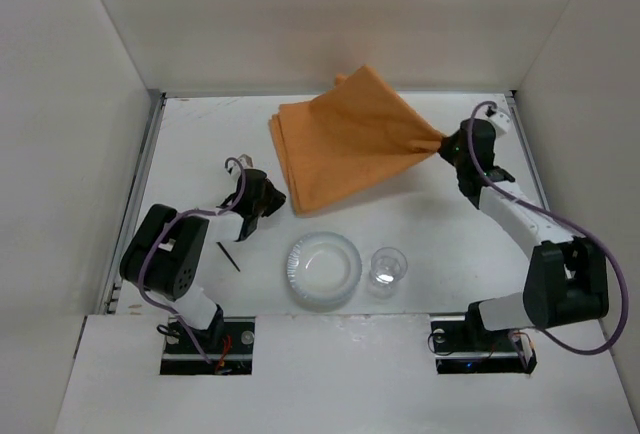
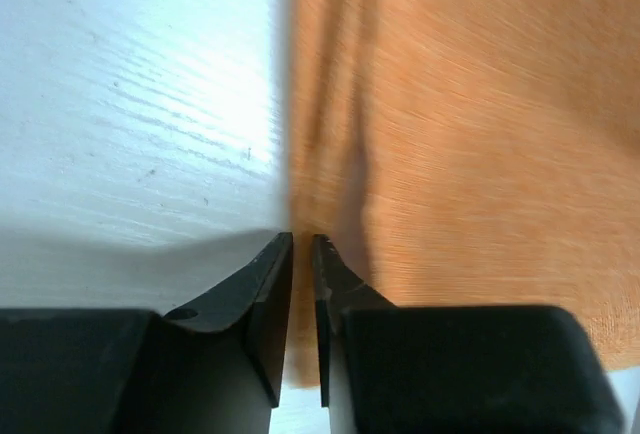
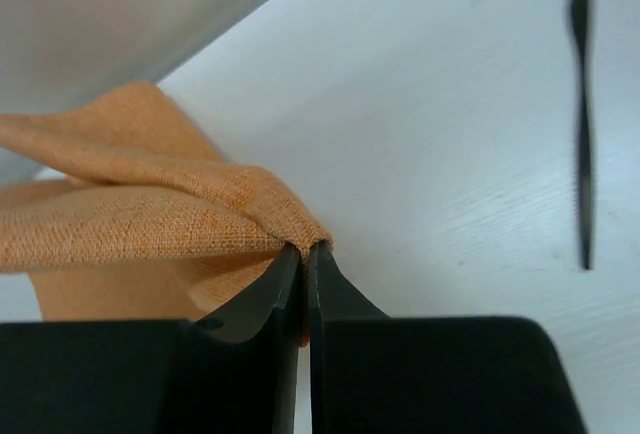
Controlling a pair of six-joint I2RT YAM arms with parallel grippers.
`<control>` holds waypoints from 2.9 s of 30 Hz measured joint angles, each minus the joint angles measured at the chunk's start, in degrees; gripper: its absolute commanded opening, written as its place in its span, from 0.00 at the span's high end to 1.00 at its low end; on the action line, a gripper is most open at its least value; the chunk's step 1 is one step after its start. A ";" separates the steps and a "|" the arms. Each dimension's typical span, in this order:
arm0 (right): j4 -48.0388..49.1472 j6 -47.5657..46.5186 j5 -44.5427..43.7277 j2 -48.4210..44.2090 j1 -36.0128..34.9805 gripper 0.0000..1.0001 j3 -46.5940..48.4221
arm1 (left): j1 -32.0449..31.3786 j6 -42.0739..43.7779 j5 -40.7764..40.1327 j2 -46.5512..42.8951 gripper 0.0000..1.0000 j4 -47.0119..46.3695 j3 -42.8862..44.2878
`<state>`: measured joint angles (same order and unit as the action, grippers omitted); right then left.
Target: Set the dinner table for one person
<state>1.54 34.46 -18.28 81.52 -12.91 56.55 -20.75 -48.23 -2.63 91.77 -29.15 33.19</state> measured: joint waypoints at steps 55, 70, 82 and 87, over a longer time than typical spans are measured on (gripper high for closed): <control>-4.46 -14.75 -18.58 13.33 -17.79 0.31 4.20 | 7.69 2.86 -7.21 2.86 0.98 5.64 6.36; -9.31 -34.84 -8.26 26.45 -27.28 0.21 22.23 | 7.32 2.67 -9.94 1.79 0.97 5.46 5.27; -16.09 -43.89 -9.77 35.50 -26.53 0.65 33.09 | 7.37 2.03 -9.53 2.99 0.97 3.26 5.27; -16.00 -40.11 -9.42 37.44 -23.52 0.85 35.39 | 7.50 1.75 -9.20 3.28 0.97 2.62 5.27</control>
<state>-14.46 -5.65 -27.70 118.96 -36.42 91.94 -13.26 -46.48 -11.84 95.04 -26.52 38.46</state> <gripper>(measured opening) 0.187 0.057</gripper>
